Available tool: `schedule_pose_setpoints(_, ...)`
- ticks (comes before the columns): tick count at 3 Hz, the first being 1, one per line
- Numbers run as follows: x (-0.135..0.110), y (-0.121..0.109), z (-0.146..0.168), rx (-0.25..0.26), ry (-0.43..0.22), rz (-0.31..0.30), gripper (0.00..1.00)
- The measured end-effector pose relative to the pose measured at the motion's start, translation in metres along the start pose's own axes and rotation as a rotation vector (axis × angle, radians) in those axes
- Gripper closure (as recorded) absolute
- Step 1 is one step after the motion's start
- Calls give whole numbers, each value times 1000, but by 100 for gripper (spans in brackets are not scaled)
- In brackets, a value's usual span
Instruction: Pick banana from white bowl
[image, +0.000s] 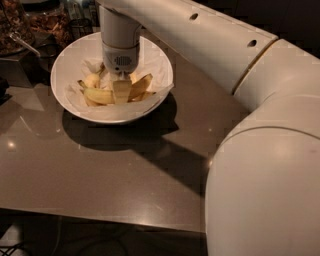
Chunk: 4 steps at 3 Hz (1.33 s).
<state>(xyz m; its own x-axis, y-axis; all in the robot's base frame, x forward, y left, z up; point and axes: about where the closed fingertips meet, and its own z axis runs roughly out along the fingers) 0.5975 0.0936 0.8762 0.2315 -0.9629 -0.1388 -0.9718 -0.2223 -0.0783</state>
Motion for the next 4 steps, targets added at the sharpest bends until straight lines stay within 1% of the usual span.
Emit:
schedule_pose_setpoints(1, 2, 4, -11, 27, -29, 1, 100)
schedule_pose_setpoints(2, 5, 16, -37, 60, -65, -1, 100)
schedule_pose_setpoints(3, 5, 34, -69, 104, -100, -16, 100)
schedule_pose_setpoints(4, 6, 62, -94, 134, -147, -42, 100)
